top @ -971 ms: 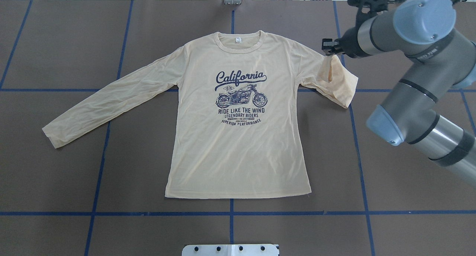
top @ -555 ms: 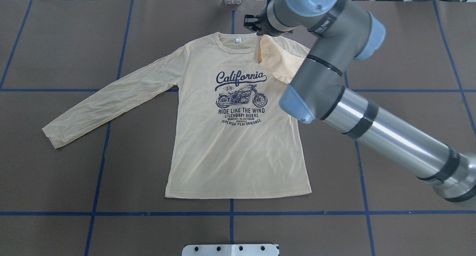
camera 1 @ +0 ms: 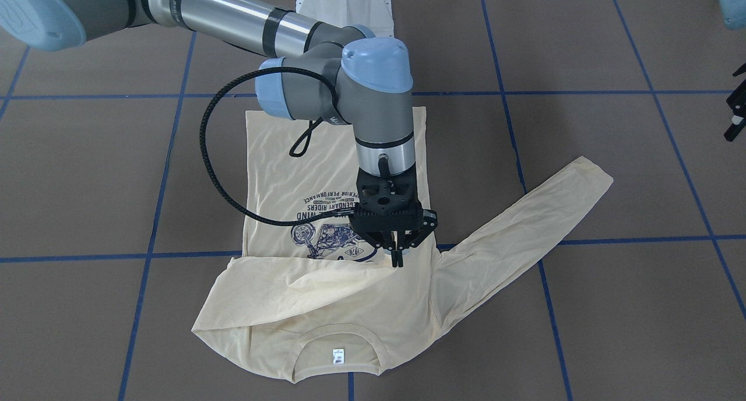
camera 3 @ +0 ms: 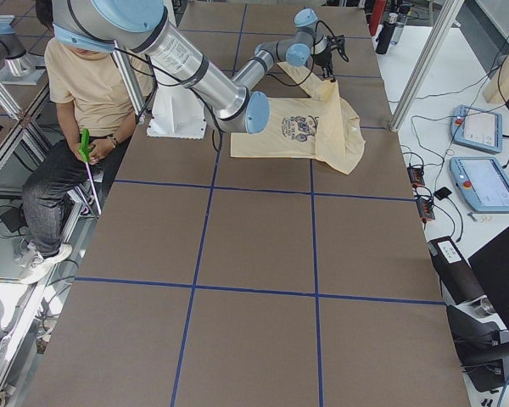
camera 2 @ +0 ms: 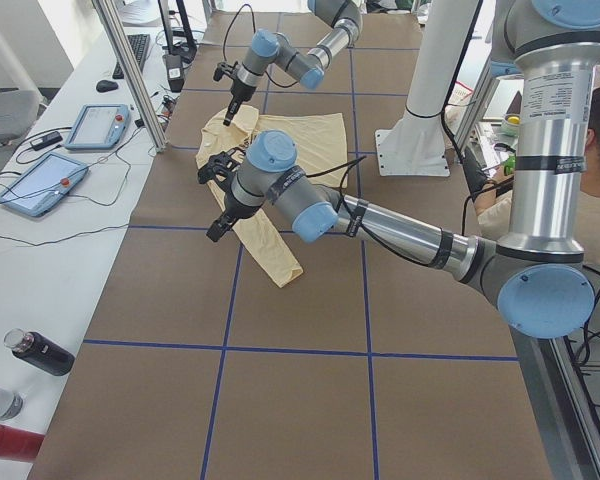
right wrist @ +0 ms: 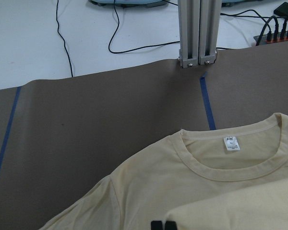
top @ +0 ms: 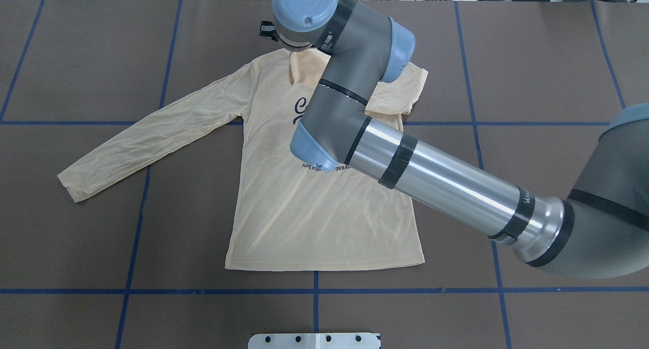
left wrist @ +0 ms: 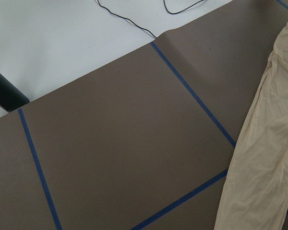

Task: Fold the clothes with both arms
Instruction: 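Carry the grasped sleeve with the right gripper across the shirt toward the collar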

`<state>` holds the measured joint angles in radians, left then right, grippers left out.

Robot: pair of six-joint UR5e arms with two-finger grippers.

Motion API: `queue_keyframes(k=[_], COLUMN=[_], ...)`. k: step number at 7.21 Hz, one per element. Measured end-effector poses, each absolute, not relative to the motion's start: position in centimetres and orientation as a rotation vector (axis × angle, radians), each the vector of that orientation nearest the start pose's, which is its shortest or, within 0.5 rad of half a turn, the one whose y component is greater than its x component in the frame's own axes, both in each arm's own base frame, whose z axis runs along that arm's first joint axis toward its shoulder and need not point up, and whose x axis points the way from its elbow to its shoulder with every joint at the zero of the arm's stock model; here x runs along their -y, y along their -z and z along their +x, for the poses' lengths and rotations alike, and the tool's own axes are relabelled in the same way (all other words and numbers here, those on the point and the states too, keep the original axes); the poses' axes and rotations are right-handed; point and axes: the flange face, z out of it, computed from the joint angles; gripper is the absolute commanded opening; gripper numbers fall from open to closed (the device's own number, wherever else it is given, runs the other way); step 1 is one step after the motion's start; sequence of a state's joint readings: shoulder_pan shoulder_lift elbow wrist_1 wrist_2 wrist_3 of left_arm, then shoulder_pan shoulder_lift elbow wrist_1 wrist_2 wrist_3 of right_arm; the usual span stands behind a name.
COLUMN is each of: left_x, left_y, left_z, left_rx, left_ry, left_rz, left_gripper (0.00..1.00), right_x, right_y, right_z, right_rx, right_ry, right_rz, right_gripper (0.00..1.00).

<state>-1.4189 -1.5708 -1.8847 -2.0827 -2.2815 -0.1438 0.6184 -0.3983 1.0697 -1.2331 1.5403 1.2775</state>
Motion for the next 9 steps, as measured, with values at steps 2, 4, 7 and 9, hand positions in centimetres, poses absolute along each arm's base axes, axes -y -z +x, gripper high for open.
queue_keyframes(k=[2, 4, 7, 9], left_x=[50.1, 50.2, 50.4, 50.5], left_y=[-44.5, -44.5, -44.8, -44.9], left_z=[0.8, 0.8, 0.8, 0.8], left_rx=[-0.778, -0.778, -0.777, -0.778], left_ry=[-0.301, -0.300, -0.299, -0.298], left_rz=[0.683, 0.682, 0.676, 0.675], left_gripper=[1.00, 1.00, 1.00, 1.00], right_x=[58.4, 57.9, 58.2, 58.3], right_y=[-4.7, -3.9, -2.3, -1.6], right_z=[-65.2, -67.5, -68.4, -68.2], right_rx=[0.881, 0.871, 0.871, 0.877], right_ry=[-0.297, -0.332, -0.396, -0.412], right_rz=[0.484, 0.465, 0.457, 0.463], right_gripper=[0.10, 0.32, 0.98, 0.99])
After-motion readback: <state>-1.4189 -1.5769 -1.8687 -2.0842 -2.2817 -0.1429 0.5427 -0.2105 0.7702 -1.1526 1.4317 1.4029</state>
